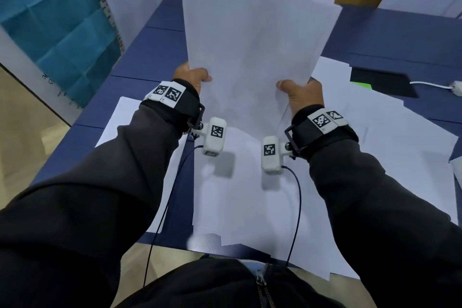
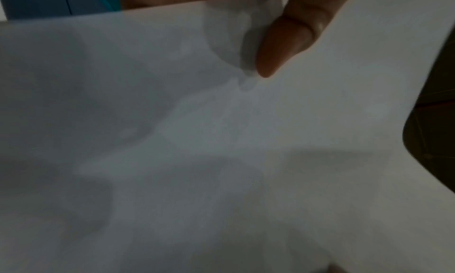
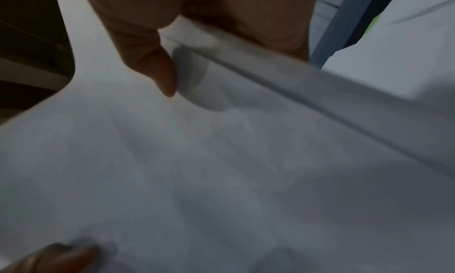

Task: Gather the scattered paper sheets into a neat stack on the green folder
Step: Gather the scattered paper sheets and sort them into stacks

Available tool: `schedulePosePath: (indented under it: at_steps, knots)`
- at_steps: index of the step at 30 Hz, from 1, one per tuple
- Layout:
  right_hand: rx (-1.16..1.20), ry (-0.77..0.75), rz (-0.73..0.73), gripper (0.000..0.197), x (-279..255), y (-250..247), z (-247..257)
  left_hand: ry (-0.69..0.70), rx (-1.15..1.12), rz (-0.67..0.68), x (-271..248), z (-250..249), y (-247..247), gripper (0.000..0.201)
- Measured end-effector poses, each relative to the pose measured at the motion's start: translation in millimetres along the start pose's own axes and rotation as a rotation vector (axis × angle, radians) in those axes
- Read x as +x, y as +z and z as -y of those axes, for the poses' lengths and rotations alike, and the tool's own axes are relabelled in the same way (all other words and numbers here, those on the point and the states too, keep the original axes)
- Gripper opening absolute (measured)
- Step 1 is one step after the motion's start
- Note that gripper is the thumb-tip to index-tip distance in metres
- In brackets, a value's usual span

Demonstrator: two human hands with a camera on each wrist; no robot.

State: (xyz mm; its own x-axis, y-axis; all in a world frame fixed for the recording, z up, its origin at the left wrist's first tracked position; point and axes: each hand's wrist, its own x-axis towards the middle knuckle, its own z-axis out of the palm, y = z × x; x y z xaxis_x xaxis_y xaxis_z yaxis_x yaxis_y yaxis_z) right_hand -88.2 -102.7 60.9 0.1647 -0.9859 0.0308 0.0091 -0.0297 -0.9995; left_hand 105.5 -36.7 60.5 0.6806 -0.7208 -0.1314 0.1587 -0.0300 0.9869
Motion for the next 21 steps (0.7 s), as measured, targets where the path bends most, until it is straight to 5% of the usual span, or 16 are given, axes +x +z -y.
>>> schedulePosePath:
  at_steps: [4, 12, 21]
  knots:
    - [0.064, -0.038, -0.01, 0.025, -1.8, -10.2, 11.9, -0.06, -0.087, -0.001, -3.5, -7.2, -5.2, 0.022]
    - [0.009, 0.025, 0.02, 0.016, -8.9, -19.9, 3.3, -0.078, -0.177, -0.003, -14.3, 5.2, 5.6, 0.053]
    - [0.015, 0.02, 0.012, 0.027, -11.4, -32.3, -7.1, -0.145, -0.155, 0.051, -13.1, 21.9, 6.8, 0.042]
